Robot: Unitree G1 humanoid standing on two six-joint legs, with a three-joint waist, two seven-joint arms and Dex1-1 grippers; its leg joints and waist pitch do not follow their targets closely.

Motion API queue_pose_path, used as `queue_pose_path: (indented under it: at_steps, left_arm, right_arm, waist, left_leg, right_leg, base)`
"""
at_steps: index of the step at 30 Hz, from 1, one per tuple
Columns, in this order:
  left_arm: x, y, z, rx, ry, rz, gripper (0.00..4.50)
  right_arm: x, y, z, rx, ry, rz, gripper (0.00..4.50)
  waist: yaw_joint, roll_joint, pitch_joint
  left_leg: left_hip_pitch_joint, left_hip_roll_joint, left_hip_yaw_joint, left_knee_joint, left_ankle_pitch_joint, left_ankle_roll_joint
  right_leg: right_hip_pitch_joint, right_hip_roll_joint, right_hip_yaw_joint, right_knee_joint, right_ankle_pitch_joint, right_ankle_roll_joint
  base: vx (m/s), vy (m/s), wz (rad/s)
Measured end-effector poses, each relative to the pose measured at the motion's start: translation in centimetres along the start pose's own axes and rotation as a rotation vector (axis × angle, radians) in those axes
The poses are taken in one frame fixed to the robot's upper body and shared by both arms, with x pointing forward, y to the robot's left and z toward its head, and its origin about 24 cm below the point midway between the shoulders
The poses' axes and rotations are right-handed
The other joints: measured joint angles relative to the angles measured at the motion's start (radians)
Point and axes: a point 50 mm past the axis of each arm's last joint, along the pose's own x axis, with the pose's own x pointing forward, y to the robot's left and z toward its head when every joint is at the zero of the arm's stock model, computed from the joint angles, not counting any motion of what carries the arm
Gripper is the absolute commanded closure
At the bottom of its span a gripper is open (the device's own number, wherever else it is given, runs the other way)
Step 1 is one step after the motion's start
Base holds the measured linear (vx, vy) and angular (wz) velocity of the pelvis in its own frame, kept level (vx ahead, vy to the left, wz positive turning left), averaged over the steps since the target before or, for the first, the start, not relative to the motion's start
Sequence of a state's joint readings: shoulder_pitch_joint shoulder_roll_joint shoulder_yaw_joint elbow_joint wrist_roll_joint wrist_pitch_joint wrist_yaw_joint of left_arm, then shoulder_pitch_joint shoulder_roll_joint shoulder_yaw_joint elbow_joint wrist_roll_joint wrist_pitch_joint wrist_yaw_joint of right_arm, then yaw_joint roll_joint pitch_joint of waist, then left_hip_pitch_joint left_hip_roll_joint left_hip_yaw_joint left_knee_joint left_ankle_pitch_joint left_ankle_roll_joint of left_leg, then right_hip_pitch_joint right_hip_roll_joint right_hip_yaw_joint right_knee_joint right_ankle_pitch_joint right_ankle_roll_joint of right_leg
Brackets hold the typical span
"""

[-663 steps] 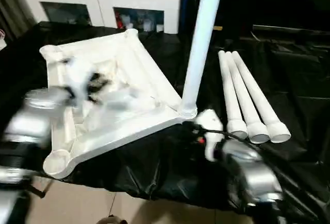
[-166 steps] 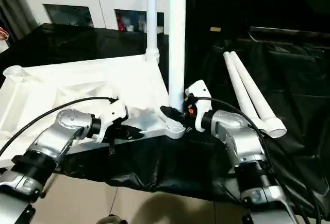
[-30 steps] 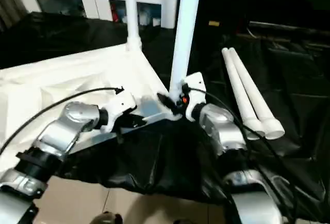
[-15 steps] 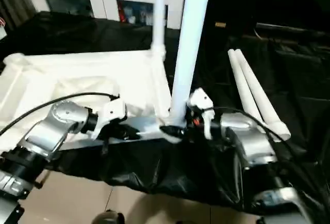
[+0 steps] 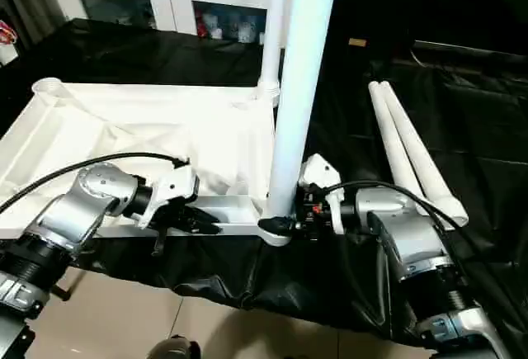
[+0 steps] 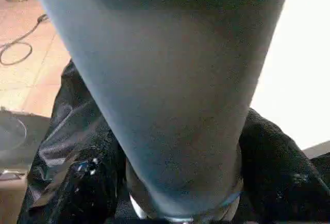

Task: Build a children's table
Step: Rotate leg to tighten

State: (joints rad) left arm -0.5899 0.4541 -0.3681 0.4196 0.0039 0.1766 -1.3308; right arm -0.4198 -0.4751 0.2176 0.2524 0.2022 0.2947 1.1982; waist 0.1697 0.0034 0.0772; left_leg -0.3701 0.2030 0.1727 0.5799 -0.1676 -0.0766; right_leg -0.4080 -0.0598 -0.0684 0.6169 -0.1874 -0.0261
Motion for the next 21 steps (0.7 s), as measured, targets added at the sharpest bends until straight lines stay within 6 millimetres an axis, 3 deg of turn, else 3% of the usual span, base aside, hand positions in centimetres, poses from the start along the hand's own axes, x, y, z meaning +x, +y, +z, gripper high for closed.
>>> queue_pose_path:
  at_steps: [10,21]
  left_arm:
    - [0.3,0.1,-0.4,-0.02,0.001,0.018,4.5]
    - [2.7,1.3,0.0,-0.126,-0.057,0.247,4.5]
  right_arm:
    - [0.6,0.3,-0.8,0.045,-0.041,-0.048,1.79]
    - [2.3,-2.5,-2.0,0.271,-0.213,-0.466,1.81]
  waist:
    - [0.001,0.001,-0.002]
    - [-0.026,0.002,-0.005]
  left_leg:
    - [0.003,0.0,-0.001,0.006,0.0,0.0]
    - [0.015,0.0,-0.001,0.009,0.0,0.0]
  right_leg:
    - [0.004,0.0,0.0,0.004,0.0,0.0]
    - [0.012,-0.001,0.001,0.006,0.0,0.002]
  base:
    - [0.0,0.0,0.0]
    - [0.0,0.0,0.0]
